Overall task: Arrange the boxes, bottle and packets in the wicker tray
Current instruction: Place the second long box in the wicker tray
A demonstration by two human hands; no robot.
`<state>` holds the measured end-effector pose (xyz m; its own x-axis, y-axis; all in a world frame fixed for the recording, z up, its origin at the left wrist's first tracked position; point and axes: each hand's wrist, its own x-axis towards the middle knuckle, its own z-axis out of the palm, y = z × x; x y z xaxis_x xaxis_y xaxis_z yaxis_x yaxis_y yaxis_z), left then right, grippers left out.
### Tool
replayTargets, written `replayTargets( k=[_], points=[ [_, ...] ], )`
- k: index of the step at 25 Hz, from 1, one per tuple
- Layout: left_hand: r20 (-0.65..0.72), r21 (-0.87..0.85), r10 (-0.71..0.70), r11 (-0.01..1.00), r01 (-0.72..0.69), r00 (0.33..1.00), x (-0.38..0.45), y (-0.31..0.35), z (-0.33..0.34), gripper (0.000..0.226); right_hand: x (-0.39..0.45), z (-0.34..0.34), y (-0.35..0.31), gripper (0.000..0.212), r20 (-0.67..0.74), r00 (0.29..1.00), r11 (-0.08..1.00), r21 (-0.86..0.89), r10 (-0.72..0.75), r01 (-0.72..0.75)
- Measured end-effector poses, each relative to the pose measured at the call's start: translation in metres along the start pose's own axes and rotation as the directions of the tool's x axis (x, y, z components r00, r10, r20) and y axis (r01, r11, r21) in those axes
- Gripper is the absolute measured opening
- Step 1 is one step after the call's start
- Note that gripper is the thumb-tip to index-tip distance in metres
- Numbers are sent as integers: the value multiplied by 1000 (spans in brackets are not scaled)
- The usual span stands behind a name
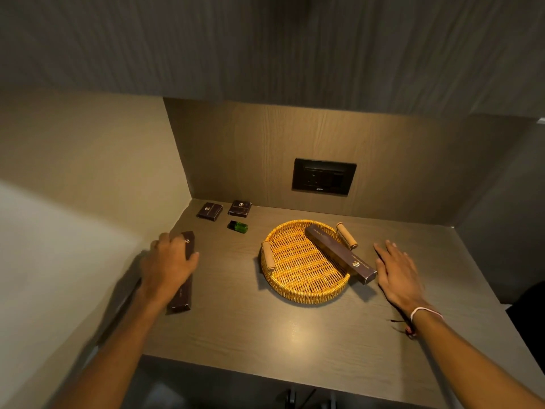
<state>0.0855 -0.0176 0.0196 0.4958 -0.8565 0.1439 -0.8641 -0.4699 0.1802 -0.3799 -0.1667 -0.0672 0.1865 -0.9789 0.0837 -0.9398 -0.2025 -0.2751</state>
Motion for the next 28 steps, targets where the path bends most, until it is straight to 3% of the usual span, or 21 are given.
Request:
replayTargets(
  k=[3, 6, 9, 12, 14, 16, 20, 25, 28],
  points=[
    [201, 41, -208, 978, 204, 957, -1, -10, -4, 49, 0, -2, -1, 52, -14, 1000, 1000, 17, -2, 2],
    [256, -17, -183, 981, 194, 949, -4, -5, -5, 46, 1, -3, -2, 52, -27, 1000, 1000, 19, 2, -1],
    [278, 44, -78, 997, 68, 958, 5, 11, -25, 41, -1, -3, -3, 52, -31, 999, 999, 31, 9, -8],
    [162, -49, 262, 965, -257, 951, 26, 46, -57, 42, -1, -5, -5, 51, -46, 999, 999, 32, 11, -10],
    [94, -61, 567, 824, -564, 818, 37, 83, -69, 45, -2, -6, -6, 51, -46, 999, 999, 34, 12, -11],
    [135, 11, 727, 679, -734, 673, 46, 121, -68, 42, -3, -7, -6, 51, -42, 999, 999, 38, 15, -14],
    [391, 54, 766, 535, -843, 511, 63, 169, -51, 32, -4, -8, -6, 51, -37, 999, 999, 47, 28, -26],
    [463, -47, 780, 495, -868, 420, 60, 189, -35, 27, -3, -7, -6, 50, -32, 999, 998, 45, 35, -33],
    [549, -140, 770, 468, -873, 325, 45, 198, -28, 36, -3, -7, -6, 50, -41, 999, 999, 41, 31, -29]
  ],
)
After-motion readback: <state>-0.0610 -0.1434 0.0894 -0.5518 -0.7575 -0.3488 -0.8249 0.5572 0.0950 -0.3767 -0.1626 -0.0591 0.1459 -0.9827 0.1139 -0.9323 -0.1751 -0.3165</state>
